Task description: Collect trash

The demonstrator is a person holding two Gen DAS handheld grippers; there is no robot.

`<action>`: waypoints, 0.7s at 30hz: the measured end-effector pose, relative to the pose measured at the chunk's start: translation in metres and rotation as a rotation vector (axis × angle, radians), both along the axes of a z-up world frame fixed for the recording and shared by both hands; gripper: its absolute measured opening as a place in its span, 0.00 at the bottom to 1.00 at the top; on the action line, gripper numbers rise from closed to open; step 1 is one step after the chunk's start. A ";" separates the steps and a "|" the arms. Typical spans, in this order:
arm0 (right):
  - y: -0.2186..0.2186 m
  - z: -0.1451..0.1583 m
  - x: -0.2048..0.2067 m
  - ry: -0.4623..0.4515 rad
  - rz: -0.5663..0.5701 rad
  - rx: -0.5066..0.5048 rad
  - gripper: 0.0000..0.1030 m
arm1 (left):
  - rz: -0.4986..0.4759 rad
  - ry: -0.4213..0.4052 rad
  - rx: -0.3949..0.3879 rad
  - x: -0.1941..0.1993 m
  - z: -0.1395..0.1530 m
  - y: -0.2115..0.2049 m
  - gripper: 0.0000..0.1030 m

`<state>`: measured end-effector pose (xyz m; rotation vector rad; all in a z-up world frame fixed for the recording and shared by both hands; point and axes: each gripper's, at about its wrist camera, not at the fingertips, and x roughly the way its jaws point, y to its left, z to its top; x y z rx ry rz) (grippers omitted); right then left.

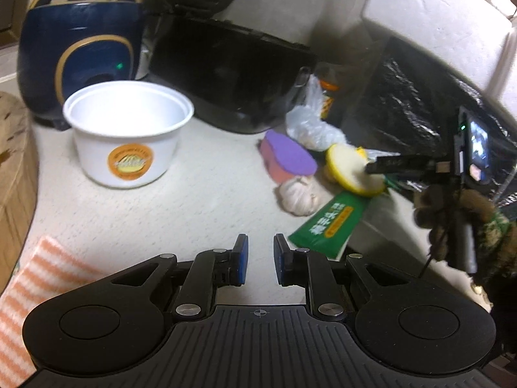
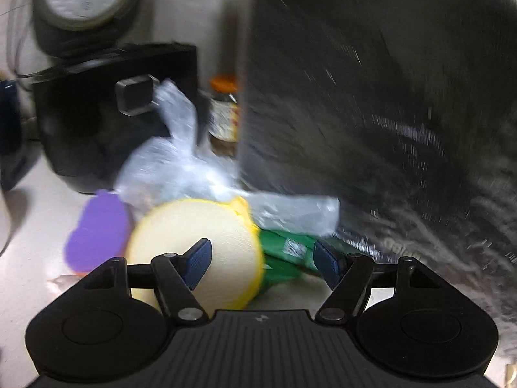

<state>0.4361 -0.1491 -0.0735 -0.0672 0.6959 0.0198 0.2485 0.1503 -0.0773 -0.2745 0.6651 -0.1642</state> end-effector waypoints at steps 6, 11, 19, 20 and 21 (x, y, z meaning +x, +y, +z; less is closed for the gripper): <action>-0.008 -0.011 0.002 0.038 0.027 0.118 0.40 | -0.048 -0.022 -0.013 0.014 0.008 -0.011 0.19; 0.004 -0.002 -0.011 0.059 0.115 0.163 0.00 | -0.081 -0.016 -0.031 0.022 0.003 -0.013 0.19; 0.020 0.043 -0.052 -0.005 0.194 0.314 0.00 | -0.060 0.006 -0.081 0.023 0.004 0.003 0.19; 0.020 0.047 -0.057 -0.007 0.205 0.344 0.00 | -0.054 0.010 -0.097 0.022 0.004 0.007 0.19; 0.022 0.050 -0.062 0.003 0.222 0.388 0.00 | -0.049 0.013 -0.110 0.023 0.004 0.010 0.19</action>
